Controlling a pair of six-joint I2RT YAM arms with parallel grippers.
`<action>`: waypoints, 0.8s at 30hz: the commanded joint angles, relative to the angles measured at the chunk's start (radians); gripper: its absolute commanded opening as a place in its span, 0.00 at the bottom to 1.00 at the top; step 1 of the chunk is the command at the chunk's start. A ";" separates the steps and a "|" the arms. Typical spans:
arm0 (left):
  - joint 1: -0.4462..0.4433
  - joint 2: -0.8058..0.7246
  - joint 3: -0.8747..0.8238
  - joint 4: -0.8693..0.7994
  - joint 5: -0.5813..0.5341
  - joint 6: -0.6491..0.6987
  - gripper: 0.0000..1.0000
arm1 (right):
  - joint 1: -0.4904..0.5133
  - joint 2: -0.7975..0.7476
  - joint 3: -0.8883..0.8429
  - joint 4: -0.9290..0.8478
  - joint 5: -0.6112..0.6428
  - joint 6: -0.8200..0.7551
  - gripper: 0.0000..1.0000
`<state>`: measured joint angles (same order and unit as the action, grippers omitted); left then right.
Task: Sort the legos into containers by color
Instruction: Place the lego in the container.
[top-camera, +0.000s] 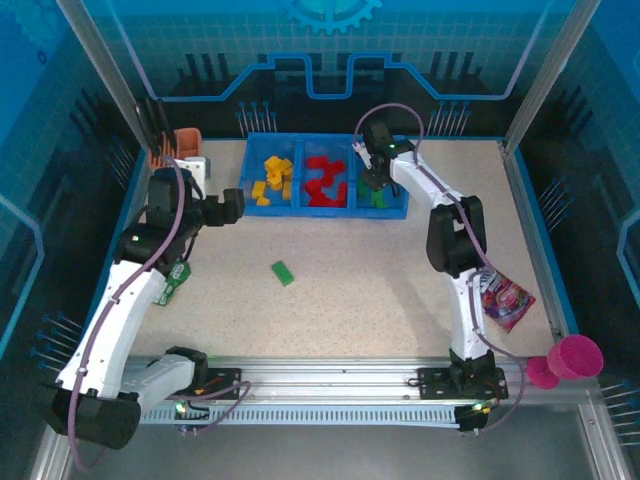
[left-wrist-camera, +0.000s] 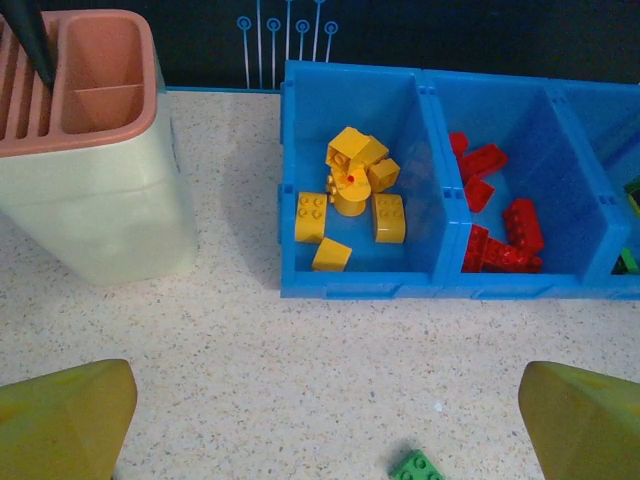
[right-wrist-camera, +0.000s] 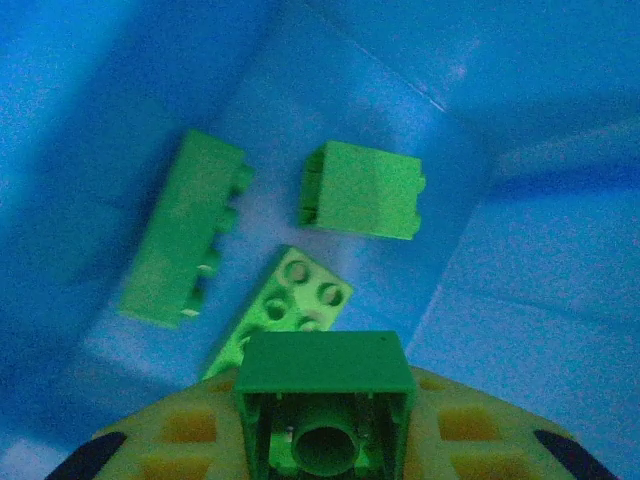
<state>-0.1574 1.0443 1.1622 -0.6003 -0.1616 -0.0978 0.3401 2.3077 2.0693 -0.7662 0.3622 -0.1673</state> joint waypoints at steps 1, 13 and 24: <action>0.010 0.001 0.003 0.015 -0.024 0.026 0.99 | 0.014 0.052 0.052 -0.052 0.091 0.017 0.32; 0.010 0.019 0.027 0.007 -0.020 0.030 0.99 | 0.010 0.033 0.035 -0.021 0.068 0.022 0.55; 0.010 0.006 0.055 -0.016 0.026 0.023 0.99 | 0.046 -0.216 -0.092 -0.040 0.000 0.077 0.61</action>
<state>-0.1570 1.0641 1.1812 -0.6033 -0.1604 -0.0940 0.3553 2.2097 2.0045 -0.7887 0.3946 -0.1265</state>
